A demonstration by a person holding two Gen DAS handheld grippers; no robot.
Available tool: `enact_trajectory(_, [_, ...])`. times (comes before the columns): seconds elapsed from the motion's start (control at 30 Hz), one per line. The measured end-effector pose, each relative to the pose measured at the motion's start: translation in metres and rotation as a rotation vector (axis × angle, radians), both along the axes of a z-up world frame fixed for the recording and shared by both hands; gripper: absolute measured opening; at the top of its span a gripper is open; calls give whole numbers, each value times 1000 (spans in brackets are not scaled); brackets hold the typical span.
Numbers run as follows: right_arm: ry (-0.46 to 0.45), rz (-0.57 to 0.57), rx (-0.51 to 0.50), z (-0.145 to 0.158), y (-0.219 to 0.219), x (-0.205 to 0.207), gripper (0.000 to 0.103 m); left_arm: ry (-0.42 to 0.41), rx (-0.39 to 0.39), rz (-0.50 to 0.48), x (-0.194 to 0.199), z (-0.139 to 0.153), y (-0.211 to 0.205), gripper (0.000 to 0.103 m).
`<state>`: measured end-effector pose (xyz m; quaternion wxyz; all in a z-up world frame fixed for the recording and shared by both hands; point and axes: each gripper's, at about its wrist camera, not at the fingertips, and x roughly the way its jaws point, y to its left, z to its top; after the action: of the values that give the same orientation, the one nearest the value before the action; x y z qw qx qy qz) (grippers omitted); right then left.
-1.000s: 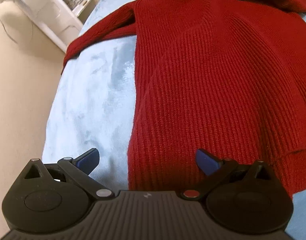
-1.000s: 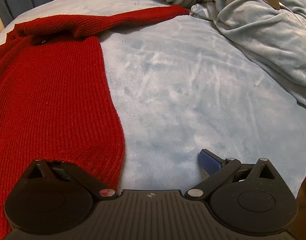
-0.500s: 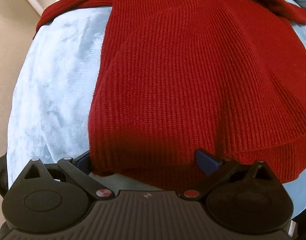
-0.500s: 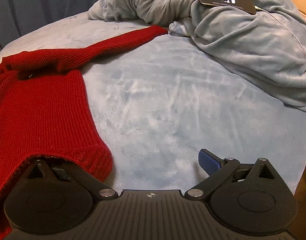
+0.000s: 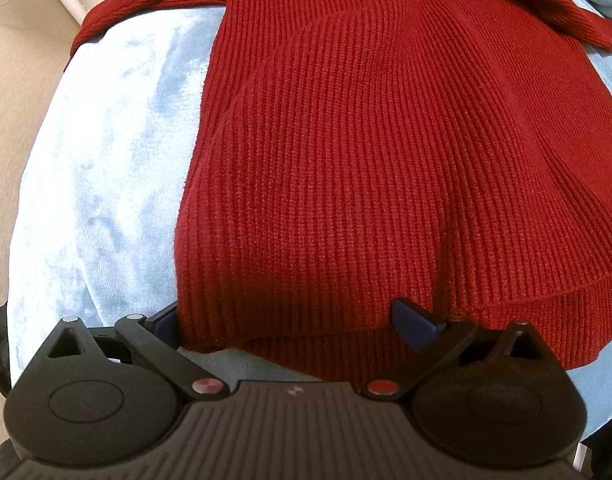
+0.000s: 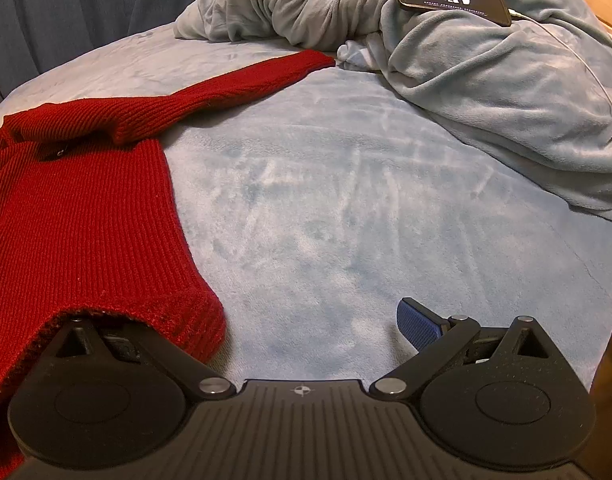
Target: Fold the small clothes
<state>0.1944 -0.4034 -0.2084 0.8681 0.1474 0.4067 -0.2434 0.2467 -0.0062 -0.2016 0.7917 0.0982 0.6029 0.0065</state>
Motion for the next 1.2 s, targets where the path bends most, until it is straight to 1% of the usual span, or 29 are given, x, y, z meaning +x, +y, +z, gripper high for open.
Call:
enact_trajectory(0.07, [0, -1, 1, 0, 0, 0, 100, -39, 28, 25, 0, 2, 5, 103])
enact_trajectory(0.17, [-4, -3, 3, 0, 0, 0, 100, -155, 135, 70, 4, 10, 21, 103])
enact_trajectory(0.2, [-6, -3, 4, 0, 0, 0, 100, -176, 154, 83, 6, 11, 29, 103])
enact_trajectory(0.23, [-9, -4, 5, 1, -1, 0, 100, -183, 152, 95, 9, 10, 37, 103])
enact_trajectory(0.33, [-21, -7, 13, 2, -1, -1, 100, -152, 42, 146, 19, 2, 66, 103])
enact_trajectory(0.37, [-26, -8, 17, 2, -2, -1, 100, -147, 21, 168, 20, 0, 72, 103])
enact_trajectory(0.4, [-32, -10, 23, 3, -3, -2, 100, -150, 10, 187, 20, 0, 75, 103])
enact_trajectory(0.47, [-48, -17, 39, 4, -5, -3, 100, -204, 22, 209, 18, 7, 75, 103])
enact_trajectory(0.5, [-80, -41, 65, 8, -10, -5, 100, -239, 32, 202, 17, 11, 73, 103])
enact_trajectory(0.53, [-80, -41, 65, 8, -10, -5, 100, -256, 32, 191, 22, 15, 75, 103])
enact_trajectory(0.57, [-113, -64, 83, 11, -15, -7, 100, -258, 22, 179, 24, 16, 75, 103])
enact_trajectory(0.63, [-176, -107, 101, 19, -26, -10, 100, -251, -35, 143, 23, 18, 75, 103])
enact_trajectory(0.7, [-206, -158, 116, 23, -37, -9, 100, -248, -111, 69, 18, 20, 72, 103])
enact_trajectory(0.73, [-199, -200, 153, 18, -49, -6, 100, -247, -137, 22, 15, 20, 69, 103])
enact_trajectory(0.77, [-199, -200, 153, 18, -49, -6, 100, -243, -156, -36, 7, 23, 64, 103])
enact_trajectory(0.8, [-176, -217, 175, 12, -55, -3, 100, -238, -166, -101, 0, 22, 57, 103])
enact_trajectory(0.87, [-171, -218, 182, 10, -56, -2, 100, -230, -177, -224, -19, 18, 43, 103])
enact_trajectory(0.9, [-170, -213, 178, 10, -56, -3, 100, -224, -170, -284, -28, 15, 35, 103])
enact_trajectory(0.93, [-173, -203, 166, 12, -56, -2, 100, -221, -150, -326, -36, 8, 32, 103])
enact_trajectory(0.97, [-178, -197, 153, 13, -55, -2, 100, -219, -111, -365, -42, 2, 25, 103])
enact_trajectory(1.0, [-185, -194, 144, 14, -54, -2, 100, -222, -67, -381, -44, -4, 20, 103])
enact_trajectory(1.03, [-190, -194, 141, 14, -54, -2, 100, -228, -16, -380, -44, -9, 16, 103])
enact_trajectory(1.07, [-194, -197, 145, 14, -55, -2, 100, -236, 10, -359, -41, -13, 16, 103])
enact_trajectory(1.13, [-192, -196, 148, 13, -55, -2, 100, -238, -6, -261, -30, -13, 26, 103])
enact_trajectory(1.2, [-191, -196, 152, 13, -56, -3, 100, -268, -12, -148, -19, -7, 41, 103])
